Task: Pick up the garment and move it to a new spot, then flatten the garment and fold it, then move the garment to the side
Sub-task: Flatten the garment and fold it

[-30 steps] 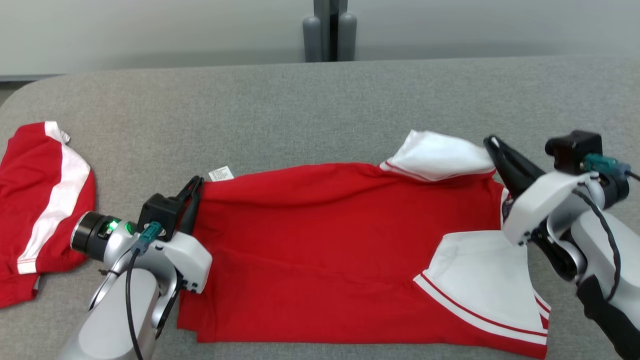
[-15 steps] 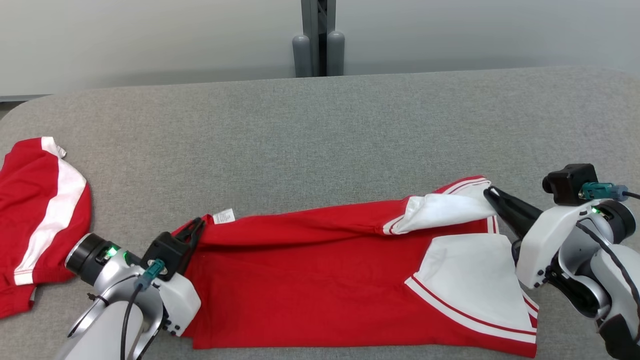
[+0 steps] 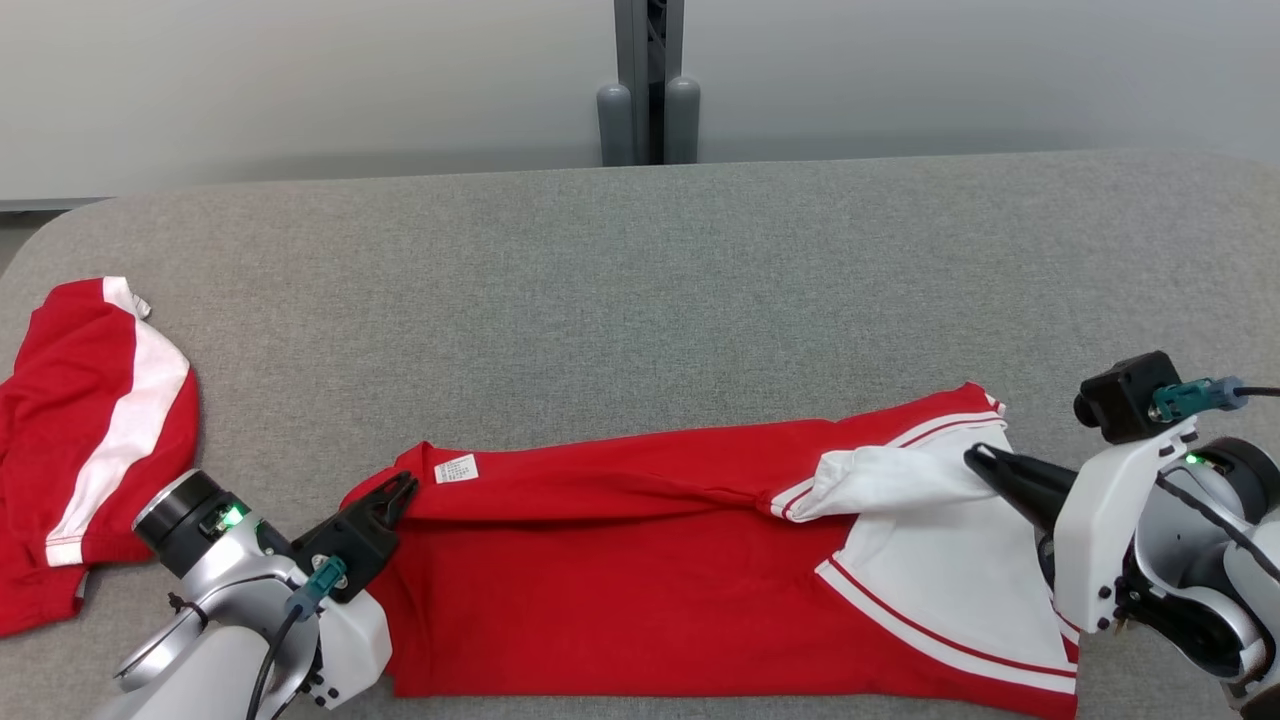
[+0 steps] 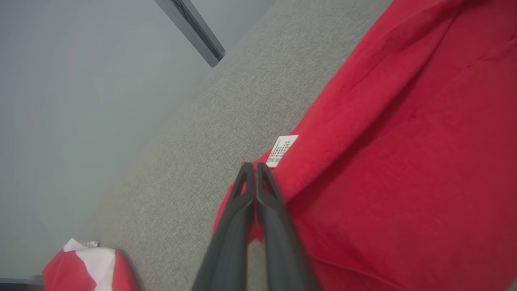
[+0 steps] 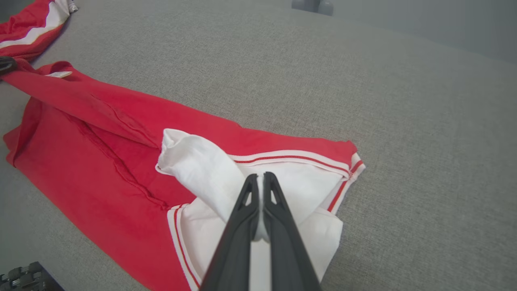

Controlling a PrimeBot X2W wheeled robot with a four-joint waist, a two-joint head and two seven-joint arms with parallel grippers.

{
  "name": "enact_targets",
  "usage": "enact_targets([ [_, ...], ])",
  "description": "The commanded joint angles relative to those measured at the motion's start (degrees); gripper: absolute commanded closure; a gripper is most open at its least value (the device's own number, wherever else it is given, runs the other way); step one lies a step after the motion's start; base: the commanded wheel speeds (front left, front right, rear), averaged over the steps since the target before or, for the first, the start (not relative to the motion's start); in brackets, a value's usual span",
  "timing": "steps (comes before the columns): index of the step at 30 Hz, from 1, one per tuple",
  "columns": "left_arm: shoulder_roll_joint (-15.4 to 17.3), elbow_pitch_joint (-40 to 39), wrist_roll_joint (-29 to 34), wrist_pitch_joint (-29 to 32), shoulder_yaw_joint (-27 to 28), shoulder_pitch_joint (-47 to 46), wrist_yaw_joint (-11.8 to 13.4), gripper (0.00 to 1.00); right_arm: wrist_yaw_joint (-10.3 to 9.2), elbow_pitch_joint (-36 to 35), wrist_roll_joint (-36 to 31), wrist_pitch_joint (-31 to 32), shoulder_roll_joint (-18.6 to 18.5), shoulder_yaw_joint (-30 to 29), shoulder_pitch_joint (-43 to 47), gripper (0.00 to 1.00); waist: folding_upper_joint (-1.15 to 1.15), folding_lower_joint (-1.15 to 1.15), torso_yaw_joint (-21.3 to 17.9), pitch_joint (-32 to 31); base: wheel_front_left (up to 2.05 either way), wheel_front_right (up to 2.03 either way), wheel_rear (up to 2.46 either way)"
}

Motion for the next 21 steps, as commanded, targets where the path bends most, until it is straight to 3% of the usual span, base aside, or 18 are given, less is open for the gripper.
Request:
enact_targets([
  [1, 0.43, -0.22, 0.28, 0.22, -0.17, 0.84, -0.28, 1.0, 0.01, -0.74, 0.48, 1.35, -0.64, -0.22, 1.15, 1.0, 0.0, 0.0, 0.01, -0.08, 0.0, 0.0, 0.0],
  [11, 2.04, -3.19, 0.9, 2.47, -2.62, 1.75, -0.94, 1.0, 0.01, -6.02, 1.36, 10.9, 0.34, -5.18, 6.54, 1.0, 0.0, 0.0, -0.04, -0.18, 0.0, 0.0, 0.0],
  [12, 2.12, -3.4, 0.96, 2.55, -2.91, 1.93, -0.96, 1.0, 0.01, -6.17, 0.85, 11.54, 0.56, -5.7, 6.97, 0.72, 0.0, 0.0, -0.05, -0.17, 0.0, 0.0, 0.0],
  [13, 2.22, -3.57, 0.81, 2.79, -3.25, 2.2, -1.16, 0.98, 0.01, -6.01, 0.74, 12.45, 1.0, -6.36, 7.68, 0.0, 0.0, 0.0, -0.08, -0.17, 0.0, 0.0, 0.0],
  [15, 2.41, -3.75, -0.06, 3.68, -3.71, 2.52, -1.36, 0.6, 0.01, -5.99, 1.11, 14.58, 1.94, -7.42, 9.07, 0.0, 0.0, 0.0, -0.15, -0.21, 0.0, 0.0, 0.0],
  [16, 2.6, -3.85, -0.21, 4.16, -3.63, 2.4, -1.29, 0.0, 0.01, -6.09, 1.42, 15.8, 2.37, -8.16, 9.57, 0.0, 0.0, 0.0, -0.2, -0.25, 0.0, 0.0, 0.0],
  [21, 3.54, -4.72, -1.49, 6.24, -2.9, 3.29, -0.48, 0.0, 0.01, -7.41, 1.55, 21.91, 3.96, -11.3, 12.46, 0.0, 0.0, 0.0, -0.47, -0.64, 0.0, 0.0, 0.0],
])
